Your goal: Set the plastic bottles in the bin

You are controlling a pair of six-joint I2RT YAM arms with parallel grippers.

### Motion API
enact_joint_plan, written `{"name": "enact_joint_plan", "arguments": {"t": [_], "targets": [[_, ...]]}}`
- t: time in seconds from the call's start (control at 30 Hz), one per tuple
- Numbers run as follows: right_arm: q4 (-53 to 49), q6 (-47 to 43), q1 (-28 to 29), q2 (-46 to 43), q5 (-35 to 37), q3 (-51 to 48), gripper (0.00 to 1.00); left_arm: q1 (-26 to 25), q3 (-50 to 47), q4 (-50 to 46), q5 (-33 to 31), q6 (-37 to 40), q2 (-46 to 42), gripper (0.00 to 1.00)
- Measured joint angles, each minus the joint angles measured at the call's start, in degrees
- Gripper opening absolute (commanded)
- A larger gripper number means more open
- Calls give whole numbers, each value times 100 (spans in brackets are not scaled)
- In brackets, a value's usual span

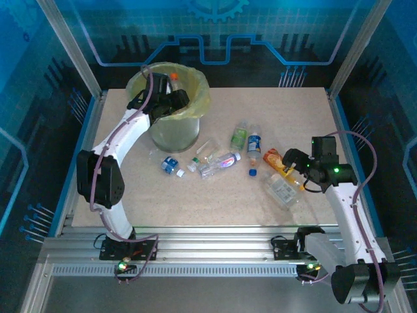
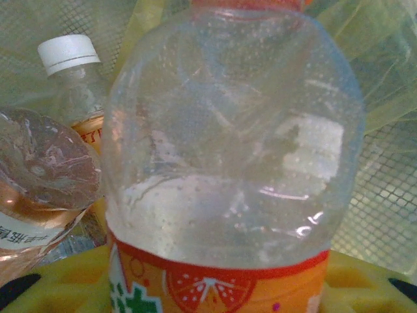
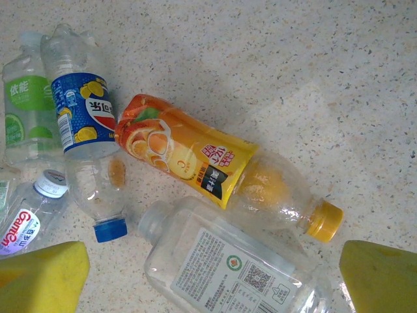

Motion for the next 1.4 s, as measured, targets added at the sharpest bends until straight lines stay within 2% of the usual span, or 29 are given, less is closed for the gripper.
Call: {"name": "enact_joint_plan", "arguments": {"t": [0.17, 0.57, 0.8, 1.03, 1.4], "targets": [[0, 2, 0, 0, 2, 0, 100, 0, 2, 28, -7, -87, 33, 74], [0, 20, 2, -17, 2, 0, 100, 0, 610, -20, -22, 81, 92, 99], [0, 20, 2, -37, 11, 0, 100, 0, 796, -24, -66, 219, -111, 99], [0, 20, 7, -42, 22, -2, 100, 0, 717, 31, -258, 376, -903, 99], [85, 42, 44, -44, 17, -2, 100, 0, -1045, 627, -793, 496, -3086, 99]]}}
